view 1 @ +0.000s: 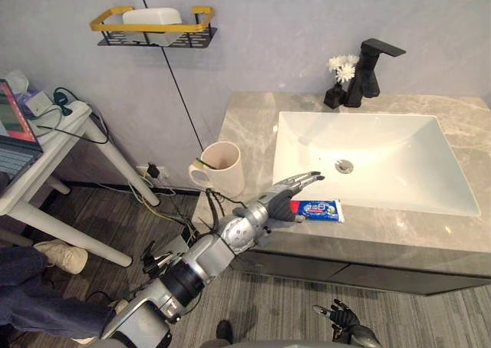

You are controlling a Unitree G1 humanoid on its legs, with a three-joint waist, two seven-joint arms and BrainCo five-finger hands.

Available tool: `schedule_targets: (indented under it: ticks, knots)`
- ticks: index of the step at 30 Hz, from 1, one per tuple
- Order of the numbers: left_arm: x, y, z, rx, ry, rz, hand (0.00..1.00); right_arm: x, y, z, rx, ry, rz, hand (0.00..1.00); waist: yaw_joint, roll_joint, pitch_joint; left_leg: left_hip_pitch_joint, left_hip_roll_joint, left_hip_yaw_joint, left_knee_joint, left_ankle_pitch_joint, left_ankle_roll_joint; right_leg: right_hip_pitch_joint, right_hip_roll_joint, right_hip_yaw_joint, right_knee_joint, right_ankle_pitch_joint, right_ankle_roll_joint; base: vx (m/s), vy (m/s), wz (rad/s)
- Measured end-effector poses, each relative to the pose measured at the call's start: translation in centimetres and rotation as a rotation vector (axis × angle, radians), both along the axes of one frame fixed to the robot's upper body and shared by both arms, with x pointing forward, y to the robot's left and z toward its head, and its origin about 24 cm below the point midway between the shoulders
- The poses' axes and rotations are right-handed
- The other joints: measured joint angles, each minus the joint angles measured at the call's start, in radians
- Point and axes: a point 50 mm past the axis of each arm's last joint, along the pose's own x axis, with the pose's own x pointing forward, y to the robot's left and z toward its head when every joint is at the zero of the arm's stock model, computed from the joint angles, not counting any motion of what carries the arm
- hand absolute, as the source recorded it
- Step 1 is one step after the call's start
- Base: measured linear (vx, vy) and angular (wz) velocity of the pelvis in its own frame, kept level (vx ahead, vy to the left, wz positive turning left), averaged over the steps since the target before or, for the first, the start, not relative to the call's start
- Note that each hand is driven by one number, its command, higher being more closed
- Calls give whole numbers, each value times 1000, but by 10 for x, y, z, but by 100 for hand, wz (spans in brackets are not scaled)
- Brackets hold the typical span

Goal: Organize washtable

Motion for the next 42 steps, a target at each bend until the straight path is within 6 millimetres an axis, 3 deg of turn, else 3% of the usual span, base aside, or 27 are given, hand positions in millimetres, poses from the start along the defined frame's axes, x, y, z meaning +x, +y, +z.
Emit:
schedule_targets:
  ticks: [11,23,36,37,42]
  knots:
    - [-23,32,-18,-12,117,44,0,2,5,0,-4,-1,114,0,5,-3,2,0,0,-6,-6,0,0,4,0,-3,2,0,-2,-23,-12,2]
    - [-23,23,-23,-75,127,105,0,1,9,0,5,3,160,0,6,-8,1,-4,2,-6,-8,0,0,0,3,-1,2,7,7,-6,-3,0]
    - [-9,20,-35,-102,125,296,0,1,21,1,24,-19,194,0,5,-41,-11,0,7,55,-8,-1,0,-7,6,27,-18,18,6,0,-8,-6]
    - [-9,20,-35,-104,126,301,100,1,22,1,25,-19,197,0,5,-43,-13,0,8,58,-8,-1,0,-9,6,29,-18,19,6,-12,-13,-12]
    - [-3,21,-36,-77,95,338,100,2,24,1,26,-26,210,0,4,-46,-16,-1,12,68,-8,-4,-5,-10,10,37,-32,34,9,-28,-13,-5]
